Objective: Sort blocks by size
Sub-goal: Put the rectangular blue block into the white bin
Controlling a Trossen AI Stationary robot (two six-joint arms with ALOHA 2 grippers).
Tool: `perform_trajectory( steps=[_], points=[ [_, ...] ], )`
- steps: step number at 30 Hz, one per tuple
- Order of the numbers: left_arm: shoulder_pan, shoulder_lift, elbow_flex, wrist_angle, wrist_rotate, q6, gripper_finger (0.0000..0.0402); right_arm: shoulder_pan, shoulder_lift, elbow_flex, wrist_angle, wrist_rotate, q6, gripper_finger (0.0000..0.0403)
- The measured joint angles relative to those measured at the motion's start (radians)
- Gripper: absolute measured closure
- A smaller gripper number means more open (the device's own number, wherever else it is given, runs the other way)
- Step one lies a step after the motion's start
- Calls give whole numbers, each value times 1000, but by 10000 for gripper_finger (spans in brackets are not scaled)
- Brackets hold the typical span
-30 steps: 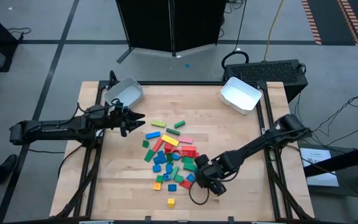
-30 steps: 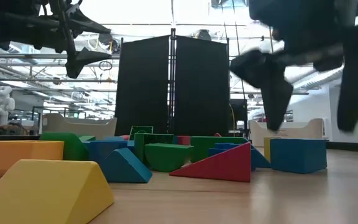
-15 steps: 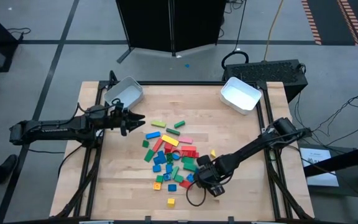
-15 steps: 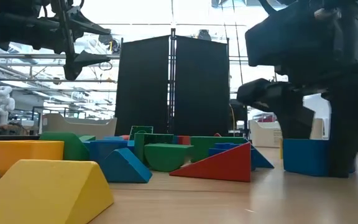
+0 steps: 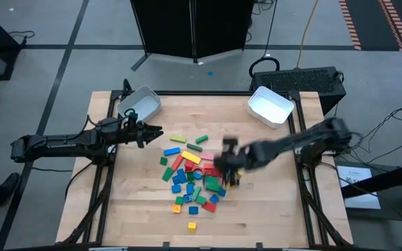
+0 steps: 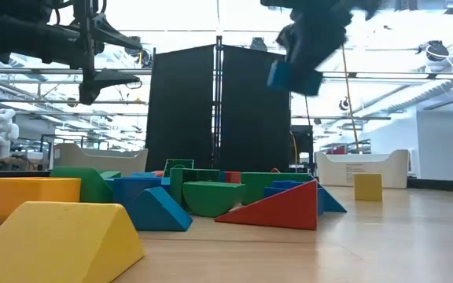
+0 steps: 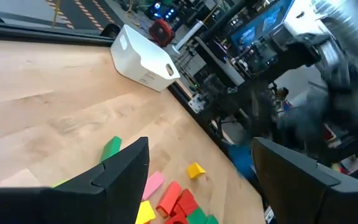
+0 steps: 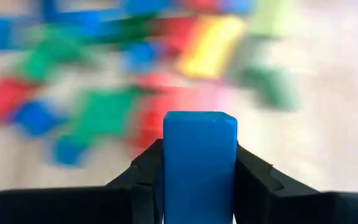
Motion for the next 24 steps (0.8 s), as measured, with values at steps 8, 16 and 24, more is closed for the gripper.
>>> perform_trajectory(
  steps=[8,16,24],
  points=[
    [3,0,0,4,-117,52,120,-416,-347,-132,-316,206,202,293],
    [84,0,84,-48,-151,89,120,-847,-503,-387,-182,180,183,293],
    [194,59,331,-384,-189,230,120,-1025,-390,-428,45,59,111,293]
  ],
)
